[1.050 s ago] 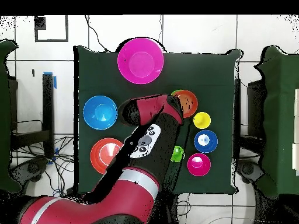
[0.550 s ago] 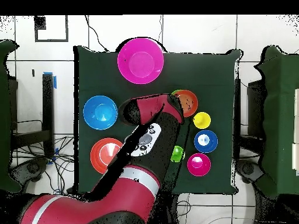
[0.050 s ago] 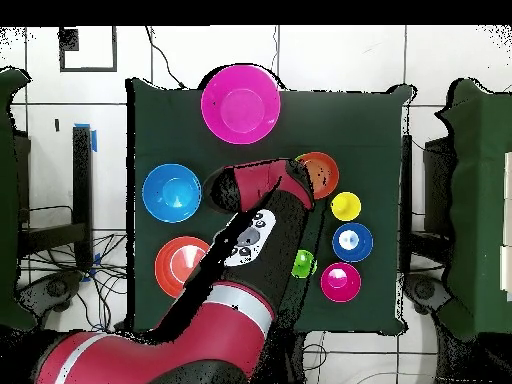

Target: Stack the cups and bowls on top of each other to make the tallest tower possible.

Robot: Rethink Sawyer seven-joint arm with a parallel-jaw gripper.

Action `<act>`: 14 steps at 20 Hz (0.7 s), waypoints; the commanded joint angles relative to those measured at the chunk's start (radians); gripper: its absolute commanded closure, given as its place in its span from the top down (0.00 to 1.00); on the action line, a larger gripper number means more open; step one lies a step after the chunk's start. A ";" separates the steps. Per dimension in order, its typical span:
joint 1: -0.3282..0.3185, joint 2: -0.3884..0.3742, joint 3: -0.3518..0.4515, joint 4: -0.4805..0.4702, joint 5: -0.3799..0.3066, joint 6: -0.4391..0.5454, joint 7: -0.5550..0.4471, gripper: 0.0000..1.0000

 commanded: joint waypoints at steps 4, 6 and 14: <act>-0.015 0.038 0.124 -0.043 -0.051 0.016 -0.020 0.00; -0.015 0.035 0.125 -0.041 -0.050 0.018 -0.021 0.00; -0.018 0.038 0.123 -0.051 -0.038 0.017 -0.003 0.00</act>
